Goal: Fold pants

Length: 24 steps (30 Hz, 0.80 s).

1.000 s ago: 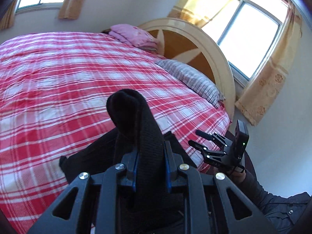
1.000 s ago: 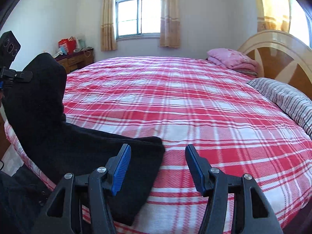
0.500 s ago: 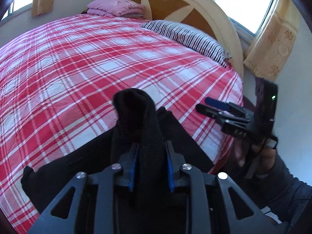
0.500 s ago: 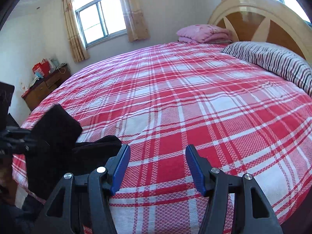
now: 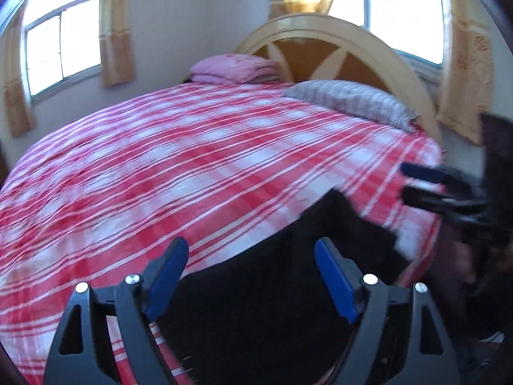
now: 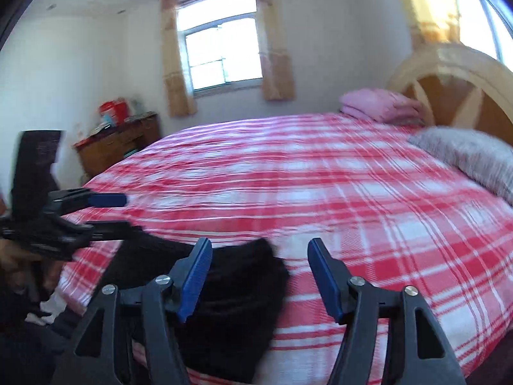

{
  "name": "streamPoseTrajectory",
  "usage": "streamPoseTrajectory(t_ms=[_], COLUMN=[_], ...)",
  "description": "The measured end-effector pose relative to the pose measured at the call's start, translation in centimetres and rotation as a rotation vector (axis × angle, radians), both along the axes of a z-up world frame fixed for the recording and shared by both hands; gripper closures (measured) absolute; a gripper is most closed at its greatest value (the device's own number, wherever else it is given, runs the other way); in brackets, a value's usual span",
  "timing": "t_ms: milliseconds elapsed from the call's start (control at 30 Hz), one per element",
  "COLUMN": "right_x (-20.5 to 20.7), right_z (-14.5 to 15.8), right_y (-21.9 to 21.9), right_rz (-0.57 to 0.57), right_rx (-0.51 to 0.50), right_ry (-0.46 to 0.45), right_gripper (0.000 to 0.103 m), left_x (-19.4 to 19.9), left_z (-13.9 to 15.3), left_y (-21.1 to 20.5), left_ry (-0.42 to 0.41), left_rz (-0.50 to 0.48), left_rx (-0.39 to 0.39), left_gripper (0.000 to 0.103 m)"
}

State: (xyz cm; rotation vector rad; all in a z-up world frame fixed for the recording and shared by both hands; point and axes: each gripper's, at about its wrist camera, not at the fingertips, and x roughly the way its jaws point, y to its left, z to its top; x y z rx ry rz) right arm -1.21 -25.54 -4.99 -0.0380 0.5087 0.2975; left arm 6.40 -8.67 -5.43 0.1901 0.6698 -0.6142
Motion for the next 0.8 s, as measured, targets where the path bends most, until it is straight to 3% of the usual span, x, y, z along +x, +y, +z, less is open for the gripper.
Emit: streamPoseTrajectory(t_ms=[133,267,333,400,500,667,800], right_x=[1.0,1.7,2.0,2.2,1.8,2.1,1.8], right_z=[-1.2,-2.8,-3.6,-4.4,-5.2,-6.4,-5.9], right_y=[3.8,3.3,2.4,1.2,-0.4,-1.3,-1.2], right_rz=[0.050,0.065,0.021,-0.010,-0.031,-0.057,-0.067], right_rx=[-0.089,-0.079,-0.106,-0.110,-0.117,-0.151,-0.182], right_ry=[0.054,0.145,0.195,0.243,0.284,0.336,0.343], right_gripper=[0.038,0.038,0.047,0.062,0.072,0.072,0.072], left_x=[1.3,1.7,1.3,1.2,1.3,2.0,2.8], left_z=[-3.4,-6.2,-6.7,-6.8,-7.0,-7.6,-7.5], left_y=[2.6,2.8,2.7,2.9,3.0,4.0,5.7], left_ry=[0.075,0.108,0.090,0.092,0.108,0.128,0.156], left_rz=[0.074,0.112,0.116,0.119,0.128,0.161,0.210], left_rx=[0.012,0.071,0.101,0.090,0.073,0.034,-0.050], left_gripper=[0.019,0.019,0.017,0.014,0.011,0.003,0.002])
